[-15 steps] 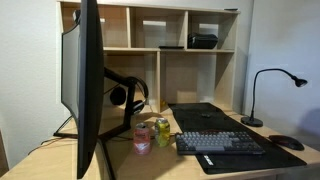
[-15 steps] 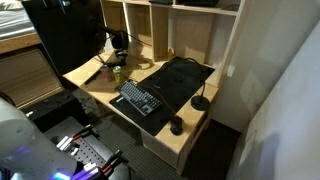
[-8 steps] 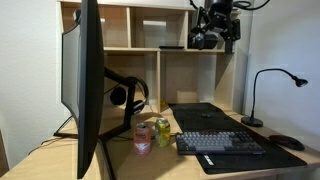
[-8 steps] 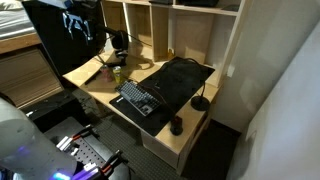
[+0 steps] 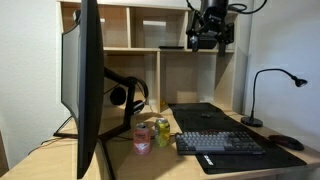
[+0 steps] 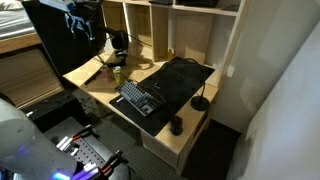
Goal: Move the yellow can to the right
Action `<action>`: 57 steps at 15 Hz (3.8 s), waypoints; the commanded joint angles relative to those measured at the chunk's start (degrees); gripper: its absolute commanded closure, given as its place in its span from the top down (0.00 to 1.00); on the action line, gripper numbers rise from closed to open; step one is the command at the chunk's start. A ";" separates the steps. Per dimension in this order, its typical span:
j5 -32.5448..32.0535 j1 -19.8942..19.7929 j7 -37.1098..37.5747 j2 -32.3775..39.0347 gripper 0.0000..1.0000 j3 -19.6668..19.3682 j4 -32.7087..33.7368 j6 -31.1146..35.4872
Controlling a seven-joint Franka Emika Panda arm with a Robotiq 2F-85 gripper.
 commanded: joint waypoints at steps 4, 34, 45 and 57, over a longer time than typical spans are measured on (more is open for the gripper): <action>-2.03 1.51 7.09 10.43 1.00 4.18 -2.49 20.80; -24.04 8.62 58.53 36.96 1.00 -0.48 3.68 41.79; -20.02 9.00 61.53 41.74 1.00 -3.39 9.77 47.14; -16.09 9.66 59.18 43.78 1.00 -4.04 10.61 46.33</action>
